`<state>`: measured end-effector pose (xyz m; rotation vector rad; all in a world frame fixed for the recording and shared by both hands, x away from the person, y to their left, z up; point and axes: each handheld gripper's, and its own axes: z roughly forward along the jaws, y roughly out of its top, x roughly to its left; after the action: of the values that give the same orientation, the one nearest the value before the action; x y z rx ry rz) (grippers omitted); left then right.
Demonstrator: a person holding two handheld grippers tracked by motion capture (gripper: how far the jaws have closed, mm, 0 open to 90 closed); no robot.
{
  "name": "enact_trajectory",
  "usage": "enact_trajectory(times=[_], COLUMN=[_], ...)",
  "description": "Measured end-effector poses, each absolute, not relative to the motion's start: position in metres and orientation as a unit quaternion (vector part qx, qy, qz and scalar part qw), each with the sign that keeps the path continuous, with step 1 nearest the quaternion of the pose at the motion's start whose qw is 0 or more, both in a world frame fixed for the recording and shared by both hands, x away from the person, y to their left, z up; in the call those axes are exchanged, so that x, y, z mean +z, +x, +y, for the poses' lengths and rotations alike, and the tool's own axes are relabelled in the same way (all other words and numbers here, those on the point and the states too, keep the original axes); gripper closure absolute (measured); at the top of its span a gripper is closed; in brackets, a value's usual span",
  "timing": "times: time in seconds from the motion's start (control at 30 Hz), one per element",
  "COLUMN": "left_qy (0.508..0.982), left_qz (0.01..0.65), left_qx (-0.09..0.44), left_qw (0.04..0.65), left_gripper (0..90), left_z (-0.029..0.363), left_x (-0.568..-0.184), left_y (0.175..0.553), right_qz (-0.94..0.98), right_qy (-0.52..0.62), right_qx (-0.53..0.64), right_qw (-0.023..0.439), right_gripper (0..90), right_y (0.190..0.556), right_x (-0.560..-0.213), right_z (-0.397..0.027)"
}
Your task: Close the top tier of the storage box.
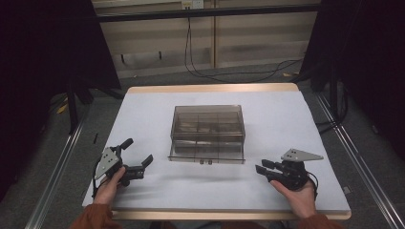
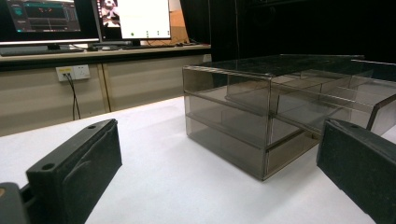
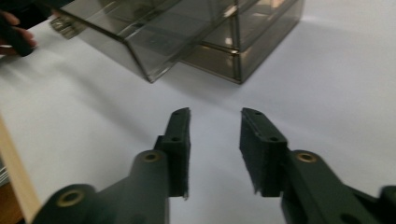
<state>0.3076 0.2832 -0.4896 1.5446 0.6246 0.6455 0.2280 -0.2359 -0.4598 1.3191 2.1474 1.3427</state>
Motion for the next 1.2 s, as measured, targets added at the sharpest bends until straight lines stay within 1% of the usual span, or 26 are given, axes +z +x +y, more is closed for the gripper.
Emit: enact_trajectory(times=[0.03,0.1,0.13,0.2,0.23,0.27,0.3,0.4,0.53,0.63,1.2], left_qy=[0.674,0.675,0.675,0.676,0.675,0.675,0.675,0.674,0.676,0.676,0.674], left_qz=[0.272,0.272,0.272,0.271,0.271,0.271,0.273,0.274,0.271,0.272,0.272], left_qx=[0.282,0.281,0.281,0.281,0.281,0.281,0.28,0.28,0.281,0.28,0.281], left_qw=[0.627,0.626,0.626,0.626,0.626,0.626,0.626,0.627,0.625,0.626,0.626], left_gripper=[0.0,0.0,0.0,0.0,0.0,0.0,0.0,0.0,0.0,0.0,0.0], left_z=[0.283,0.284,0.284,0.284,0.284,0.284,0.283,0.283,0.284,0.284,0.283], left_x=[-0.49,-0.49,-0.49,-0.49,-0.49,-0.49,-0.49,-0.49,-0.49,-0.49,-0.49], left_y=[0.308,0.308,0.308,0.308,0.308,0.308,0.307,0.307,0.308,0.308,0.308], right_qz=[0.744,0.75,0.75,0.755,0.755,0.757,0.757,0.764,0.77,0.774,0.79], right_qy=[0.457,0.445,0.445,0.436,0.433,0.429,0.429,0.418,0.405,0.398,0.363], right_qx=[0.465,0.47,0.47,0.475,0.477,0.479,0.479,0.481,0.485,0.484,0.49], right_qw=[0.143,0.133,0.133,0.119,0.119,0.113,0.113,0.1,0.092,0.087,0.07], right_gripper=[64.8,69.2,69.2,76.8,77.9,81.0,81.0,85.4,88.6,90.0,90.0], right_y=[0.228,0.226,0.226,0.225,0.225,0.224,0.224,0.222,0.221,0.22,0.214], right_x=[-0.46,-0.459,-0.459,-0.458,-0.458,-0.458,-0.458,-0.457,-0.457,-0.457,-0.455], right_z=[-0.236,-0.231,-0.231,-0.229,-0.228,-0.227,-0.227,-0.223,-0.218,-0.214,-0.192])
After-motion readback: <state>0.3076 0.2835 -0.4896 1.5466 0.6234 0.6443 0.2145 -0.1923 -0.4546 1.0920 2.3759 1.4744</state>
